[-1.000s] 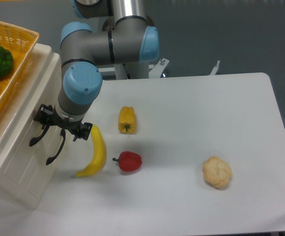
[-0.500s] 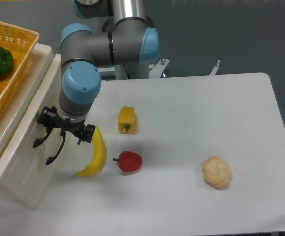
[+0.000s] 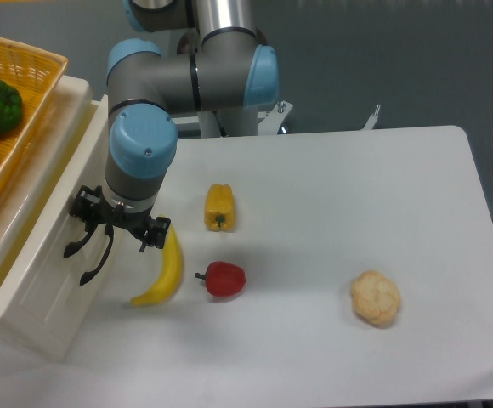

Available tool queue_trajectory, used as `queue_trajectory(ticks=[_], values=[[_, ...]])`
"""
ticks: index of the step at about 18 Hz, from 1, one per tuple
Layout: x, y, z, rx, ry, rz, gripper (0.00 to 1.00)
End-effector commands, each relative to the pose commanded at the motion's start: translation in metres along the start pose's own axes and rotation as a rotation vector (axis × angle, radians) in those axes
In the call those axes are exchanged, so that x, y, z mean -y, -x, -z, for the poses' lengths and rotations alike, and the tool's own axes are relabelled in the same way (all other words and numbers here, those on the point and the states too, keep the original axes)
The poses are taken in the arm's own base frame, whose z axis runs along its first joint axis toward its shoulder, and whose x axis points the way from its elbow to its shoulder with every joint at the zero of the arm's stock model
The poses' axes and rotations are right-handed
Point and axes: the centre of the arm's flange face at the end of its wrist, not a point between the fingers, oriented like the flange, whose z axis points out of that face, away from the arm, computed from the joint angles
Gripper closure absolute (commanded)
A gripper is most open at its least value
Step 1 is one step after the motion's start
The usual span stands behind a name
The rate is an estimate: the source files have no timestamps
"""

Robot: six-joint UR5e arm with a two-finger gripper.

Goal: Slide open the top white drawer
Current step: 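Pull the upper drawer outward by its handle with the gripper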

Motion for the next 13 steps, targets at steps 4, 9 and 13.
queue_trajectory(ticks=[4, 9, 13], values=[[-0.001, 0.006, 0.001, 0.002, -0.002, -0.005, 0.0], [-0.004, 0.021, 0.008, 0.005, -0.013, 0.008, 0.0], [-0.005, 0.029, 0.01, 0.007, -0.014, -0.007, 0.0]])
